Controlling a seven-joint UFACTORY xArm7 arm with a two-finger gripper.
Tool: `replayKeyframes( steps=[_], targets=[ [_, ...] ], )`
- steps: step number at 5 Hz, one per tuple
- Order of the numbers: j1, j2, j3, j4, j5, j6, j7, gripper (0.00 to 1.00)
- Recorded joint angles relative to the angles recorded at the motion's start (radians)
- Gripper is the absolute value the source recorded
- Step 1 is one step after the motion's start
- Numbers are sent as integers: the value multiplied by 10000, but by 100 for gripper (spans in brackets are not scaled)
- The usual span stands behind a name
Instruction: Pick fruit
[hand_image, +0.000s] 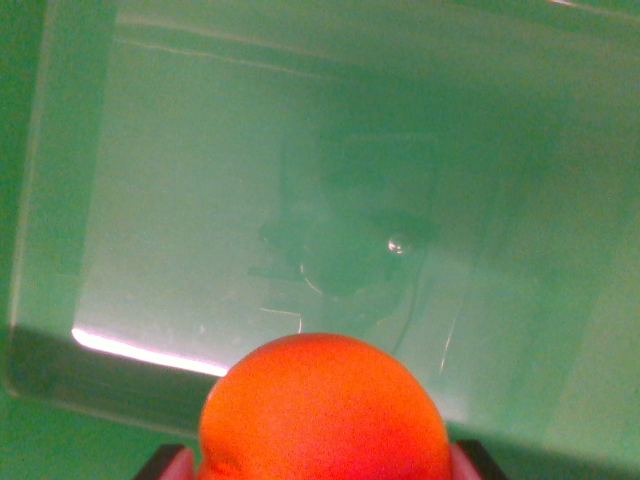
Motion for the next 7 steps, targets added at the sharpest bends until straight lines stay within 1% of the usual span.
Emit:
replayKeyframes(
  steps=[1,2,3,4,5,6,7],
  targets=[
    [-2,-202,-3,276,8,478,-7,100],
    [-2,-202,-3,276,8,478,-7,100],
    [-4,-401,-7,548,17,949,-13,100],
    [-4,-401,-7,548,17,949,-13,100],
    [-6,-595,-10,814,25,1408,-20,100],
    [-6,-595,-10,814,25,1408,-20,100],
    [-8,-778,-13,1065,32,1843,-26,100]
  ],
)
